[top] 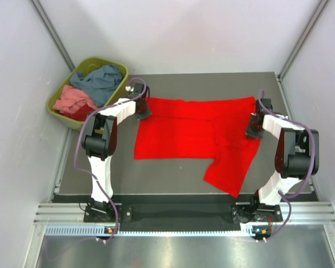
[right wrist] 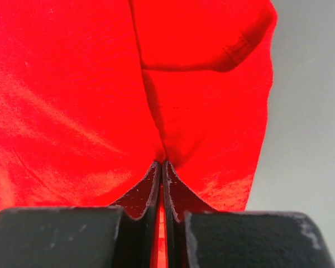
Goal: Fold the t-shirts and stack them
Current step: Fold the tshirt
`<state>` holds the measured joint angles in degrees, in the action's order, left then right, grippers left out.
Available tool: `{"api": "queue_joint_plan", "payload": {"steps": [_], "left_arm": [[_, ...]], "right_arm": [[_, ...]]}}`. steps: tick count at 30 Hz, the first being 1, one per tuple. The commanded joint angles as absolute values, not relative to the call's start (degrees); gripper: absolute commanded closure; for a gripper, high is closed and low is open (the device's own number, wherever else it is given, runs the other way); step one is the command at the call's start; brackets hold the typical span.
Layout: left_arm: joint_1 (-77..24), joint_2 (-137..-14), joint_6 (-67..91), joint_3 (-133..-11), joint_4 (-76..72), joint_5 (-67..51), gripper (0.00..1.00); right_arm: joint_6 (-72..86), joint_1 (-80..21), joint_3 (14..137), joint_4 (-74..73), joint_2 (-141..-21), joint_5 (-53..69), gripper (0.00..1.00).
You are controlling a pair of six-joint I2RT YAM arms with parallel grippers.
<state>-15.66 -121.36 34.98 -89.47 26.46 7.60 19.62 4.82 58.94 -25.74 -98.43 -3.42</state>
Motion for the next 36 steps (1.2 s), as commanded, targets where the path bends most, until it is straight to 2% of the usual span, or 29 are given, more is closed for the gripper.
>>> {"api": "queue_joint_plan", "payload": {"steps": [1,5,6,8,10,11,13,18,23,28,31,36], "left_arm": [[-14.85,-123.57,34.10,-90.62,28.13,11.25,1.00],[-14.85,-123.66,34.10,-90.88,28.04,11.25,1.00],[-14.85,-123.58,34.19,-90.88,28.12,10.99,1.00],[-14.85,-123.66,34.36,-90.88,28.04,10.20,1.00],[-14.85,-123.66,34.54,-90.88,27.69,9.32,1.00],[-14.85,-123.66,34.45,-90.88,27.51,8.53,1.00],[-14.85,-123.84,34.28,-90.88,27.25,8.00,1.00],[-14.85,-124.98,33.23,-91.58,26.02,7.21,1.00],[-14.85,-127.26,32.08,-97.55,28.11,6.15,1.00],[-14.85,-127.18,31.64,-100.10,29.35,5.28,1.00],[-14.85,-124.91,32.52,-99.67,30.76,3.69,1.00],[-14.94,-117.97,33.05,-96.86,31.29,2.46,0.94]], "right_arm": [[18.81,4.83,60.56,-25.93,-98.61,-9.31,1.00],[18.81,4.83,61.08,-26.46,-97.74,-10.63,0.99],[18.98,4.83,61.08,-26.37,-97.47,-10.63,0.94],[19.25,4.83,61.08,-26.02,-97.82,-10.20,0.91],[19.16,4.83,61.35,-25.93,-98.78,-9.49,0.92],[19.07,4.83,61.43,-25.84,-98.96,-9.41,0.97],[18.72,4.83,61.70,-25.58,-99.31,-10.02,1.00],[18.63,4.83,63.80,-23.47,-100.19,-8.62,0.99],[18.90,4.75,66.71,-23.29,-104.15,-7.38,0.96],[18.98,4.48,67.15,-23.55,-104.42,-7.29,0.91],[19.60,4.48,68.02,-27.40,-102.93,-7.99,0.85],[19.95,4.48,71.62,-33.74,-98.62,-9.93,0.73]]}}
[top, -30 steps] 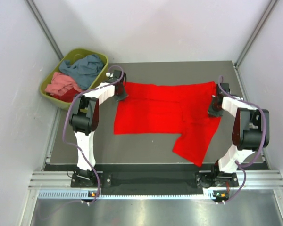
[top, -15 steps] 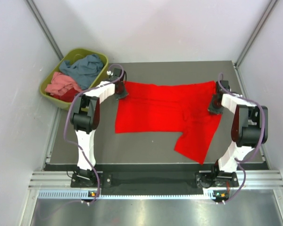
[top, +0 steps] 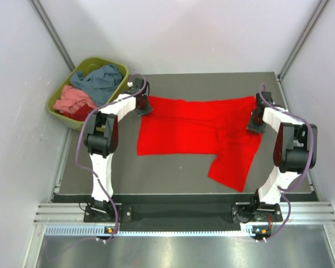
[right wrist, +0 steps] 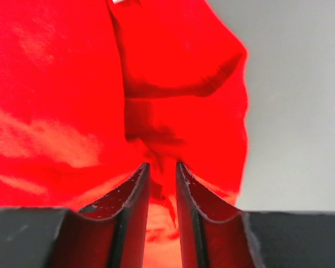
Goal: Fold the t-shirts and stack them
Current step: Fold the tshirt
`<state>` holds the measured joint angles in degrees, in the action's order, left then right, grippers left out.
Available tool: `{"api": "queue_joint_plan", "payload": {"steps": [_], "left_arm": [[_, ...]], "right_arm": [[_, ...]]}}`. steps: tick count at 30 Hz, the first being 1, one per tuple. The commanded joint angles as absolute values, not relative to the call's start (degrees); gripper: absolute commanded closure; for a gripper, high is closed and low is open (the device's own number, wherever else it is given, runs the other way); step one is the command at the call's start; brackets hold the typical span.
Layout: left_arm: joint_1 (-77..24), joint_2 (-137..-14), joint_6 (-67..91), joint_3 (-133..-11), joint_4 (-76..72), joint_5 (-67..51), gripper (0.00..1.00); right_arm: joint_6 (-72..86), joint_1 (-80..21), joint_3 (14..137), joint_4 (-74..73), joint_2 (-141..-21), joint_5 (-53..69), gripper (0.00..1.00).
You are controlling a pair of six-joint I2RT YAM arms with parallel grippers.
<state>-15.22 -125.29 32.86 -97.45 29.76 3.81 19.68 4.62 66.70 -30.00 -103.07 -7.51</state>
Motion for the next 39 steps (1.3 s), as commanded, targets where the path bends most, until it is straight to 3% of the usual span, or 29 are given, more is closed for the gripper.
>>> {"api": "queue_joint_plan", "payload": {"steps": [1,9,12,17,24,30,35,39], "left_arm": [[-14.94,-117.34,33.13,-96.86,31.12,2.20,0.93],[-15.03,-119.61,34.28,-98.43,20.13,-9.40,0.90],[-15.03,-125.04,33.66,-101.77,17.85,-10.80,0.90],[-14.94,-132.00,32.08,-108.89,15.30,-14.32,0.90],[-14.68,-142.98,33.05,-119.07,20.83,-3.88,0.90],[-13.54,-150.37,36.64,-126.90,17.77,-5.61,0.89],[-13.10,-152.49,38.76,-131.31,14.42,-10.10,0.89],[-13.01,-147.07,37.44,-129.82,14.59,-13.87,0.86]], "right_arm": [[19.86,4.48,72.41,-33.92,-97.83,-9.76,0.73],[20.21,4.39,78.22,-24.80,-104.58,-0.36,0.74],[22.23,4.39,79.37,-16.91,-108.19,2.02,0.80],[27.41,4.83,79.97,-7.21,-113.81,5.27,0.80],[30.32,7.29,99.53,-16.31,-129.27,2.96,0.78],[34.36,9.49,115.29,-25.84,-141.06,5.70,0.79],[33.49,10.02,116.37,-21.63,-141.51,7.65,0.78],[31.91,9.93,116.19,-20.74,-139.40,9.57,0.76]]}}
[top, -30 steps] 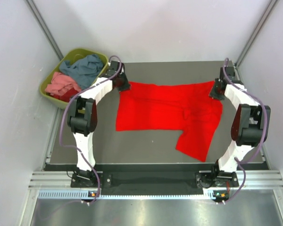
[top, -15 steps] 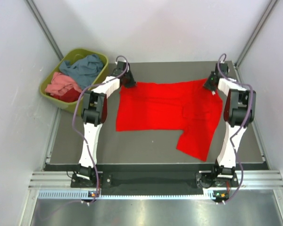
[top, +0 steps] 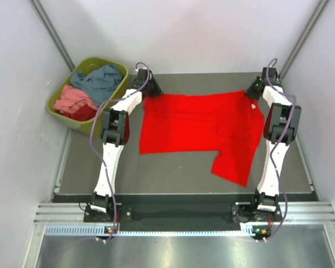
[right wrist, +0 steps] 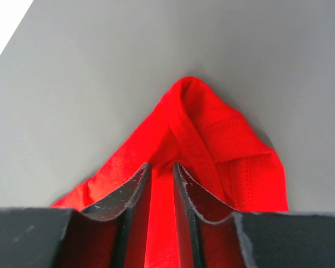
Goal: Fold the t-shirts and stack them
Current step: Fold the tshirt
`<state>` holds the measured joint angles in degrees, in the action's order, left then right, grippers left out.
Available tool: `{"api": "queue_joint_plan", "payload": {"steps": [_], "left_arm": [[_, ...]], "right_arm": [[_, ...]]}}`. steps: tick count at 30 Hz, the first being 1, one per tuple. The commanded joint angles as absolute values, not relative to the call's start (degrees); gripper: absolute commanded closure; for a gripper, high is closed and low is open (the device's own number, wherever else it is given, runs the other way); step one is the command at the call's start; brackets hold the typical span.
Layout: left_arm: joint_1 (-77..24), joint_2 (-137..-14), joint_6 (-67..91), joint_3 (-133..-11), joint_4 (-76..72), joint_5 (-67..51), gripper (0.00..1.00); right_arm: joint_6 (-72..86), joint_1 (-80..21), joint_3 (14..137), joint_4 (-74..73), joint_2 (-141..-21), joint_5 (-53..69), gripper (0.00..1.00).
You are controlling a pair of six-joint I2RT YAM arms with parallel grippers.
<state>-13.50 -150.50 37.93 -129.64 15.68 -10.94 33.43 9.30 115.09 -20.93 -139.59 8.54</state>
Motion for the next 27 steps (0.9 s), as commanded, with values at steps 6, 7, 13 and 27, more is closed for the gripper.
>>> {"api": "queue_joint_plan", "payload": {"steps": [6,7,13,27], "left_arm": [[-13.18,-131.00,34.55,-118.69,16.17,-18.81,0.78],[-13.10,-128.61,34.02,-116.74,18.00,-18.29,0.76],[-13.53,-109.89,31.56,-95.57,23.63,-15.91,0.70],[-16.26,-81.21,35.42,-52.74,23.29,-10.20,0.64]], "right_arm": [[29.01,9.93,111.73,-22.67,-128.69,8.45,0.68],[29.00,10.02,110.49,-22.94,-124.93,7.74,0.66],[32.60,9.76,97.76,-34.79,-111.99,2.91,0.58],[37.27,9.84,47.12,-47.81,-71.57,-12.04,0.57]]}}
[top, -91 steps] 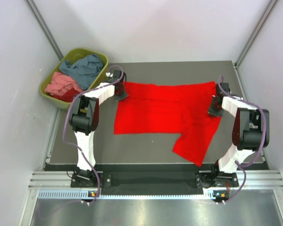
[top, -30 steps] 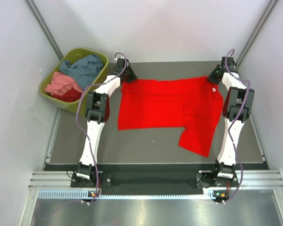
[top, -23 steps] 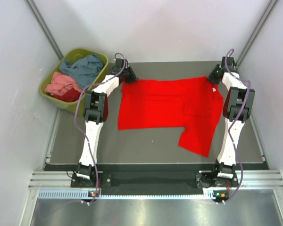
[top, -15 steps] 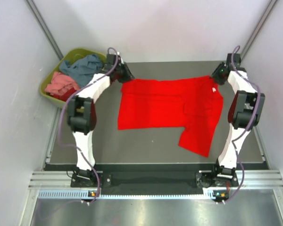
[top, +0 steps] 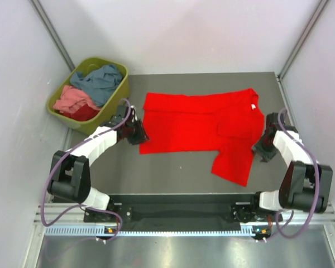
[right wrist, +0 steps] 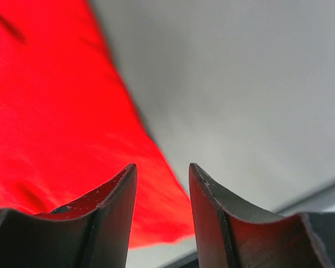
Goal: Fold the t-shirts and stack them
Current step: Fold the tshirt
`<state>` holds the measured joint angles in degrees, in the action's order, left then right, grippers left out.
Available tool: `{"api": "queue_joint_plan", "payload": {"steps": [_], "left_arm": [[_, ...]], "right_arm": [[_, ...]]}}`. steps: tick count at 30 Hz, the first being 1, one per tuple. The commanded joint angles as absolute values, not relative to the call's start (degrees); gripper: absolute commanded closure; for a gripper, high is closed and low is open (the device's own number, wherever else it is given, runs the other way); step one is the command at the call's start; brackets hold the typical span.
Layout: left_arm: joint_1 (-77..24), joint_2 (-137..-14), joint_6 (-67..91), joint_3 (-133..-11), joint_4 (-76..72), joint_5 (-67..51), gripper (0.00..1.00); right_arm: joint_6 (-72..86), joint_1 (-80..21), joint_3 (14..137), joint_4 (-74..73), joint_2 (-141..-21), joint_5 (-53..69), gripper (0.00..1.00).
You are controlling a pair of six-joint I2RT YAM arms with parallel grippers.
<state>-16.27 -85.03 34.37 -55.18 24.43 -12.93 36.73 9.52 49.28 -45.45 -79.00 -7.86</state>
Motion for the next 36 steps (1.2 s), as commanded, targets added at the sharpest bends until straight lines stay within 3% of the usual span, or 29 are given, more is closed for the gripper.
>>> {"api": "queue_joint_plan", "payload": {"steps": [1,8,16,20,36], "left_arm": [[-16.26,-81.30,35.59,-51.86,23.29,-9.59,0.64],[-16.61,-83.06,36.82,-47.65,23.82,-8.27,0.63],[-16.61,-85.86,37.44,-47.72,22.41,-5.72,0.60],[-16.70,-86.57,37.09,-47.82,24.61,-1.06,0.60],[-16.70,-88.86,37.62,-45.62,20.21,-2.37,0.63]], "right_arm": [[37.35,9.84,45.54,-47.46,-70.50,-11.78,0.56],[37.44,9.23,34.99,-42.81,-69.00,-4.93,0.59],[39.37,2.47,31.65,-38.85,-71.62,-4.75,0.60],[40.60,-3.07,32.43,-40.17,-73.74,-8.26,0.59],[41.40,-3.52,38.49,-46.49,-70.49,-11.60,0.59]]}}
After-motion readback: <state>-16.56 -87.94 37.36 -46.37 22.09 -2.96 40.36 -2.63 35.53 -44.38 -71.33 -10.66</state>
